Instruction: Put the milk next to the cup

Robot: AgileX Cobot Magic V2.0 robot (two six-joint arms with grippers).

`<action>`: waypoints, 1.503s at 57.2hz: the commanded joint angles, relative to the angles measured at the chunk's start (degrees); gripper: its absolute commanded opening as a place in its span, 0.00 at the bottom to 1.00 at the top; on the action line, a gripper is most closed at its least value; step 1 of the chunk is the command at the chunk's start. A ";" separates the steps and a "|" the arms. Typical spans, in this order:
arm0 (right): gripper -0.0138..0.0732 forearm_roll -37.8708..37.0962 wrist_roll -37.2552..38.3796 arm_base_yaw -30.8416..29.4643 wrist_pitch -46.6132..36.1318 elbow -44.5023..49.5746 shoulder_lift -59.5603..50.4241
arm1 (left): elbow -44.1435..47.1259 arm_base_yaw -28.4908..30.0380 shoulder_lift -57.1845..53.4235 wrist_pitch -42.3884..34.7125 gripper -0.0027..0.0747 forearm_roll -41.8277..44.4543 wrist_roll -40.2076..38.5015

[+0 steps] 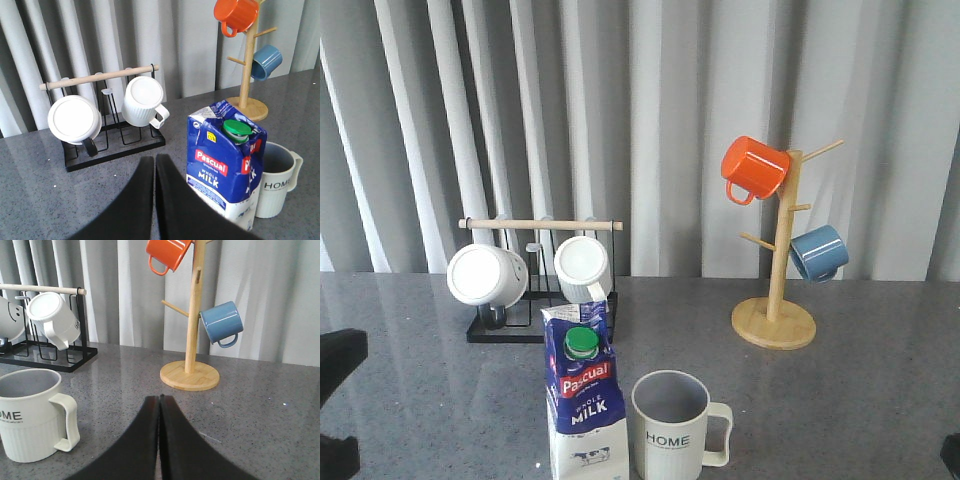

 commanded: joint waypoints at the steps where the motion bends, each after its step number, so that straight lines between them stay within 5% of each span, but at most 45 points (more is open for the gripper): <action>1: 0.15 0.20 -0.37 -0.22 -3.99 -1.87 -0.40 | 1.36 0.11 -3.38 -4.88 0.02 -0.09 -0.95; 18: 0.15 0.20 -0.37 -0.22 -4.05 -1.87 -0.40 | 23.97 2.00 -13.06 -23.27 0.02 -6.66 -3.59; 46: 0.15 0.20 -0.37 -0.22 -4.05 -1.87 -0.40 | 41.10 15.22 -39.12 -18.18 0.02 -5.51 -2.06; 58: 0.15 0.20 -0.37 -0.22 -4.05 -1.87 -0.40 | 41.14 17.66 -48.19 -8.45 0.02 -2.27 -1.98; 86: 0.15 0.15 -0.37 -0.22 -3.55 -1.87 -0.40 | 41.21 17.62 -48.24 -7.54 0.02 -1.12 -2.02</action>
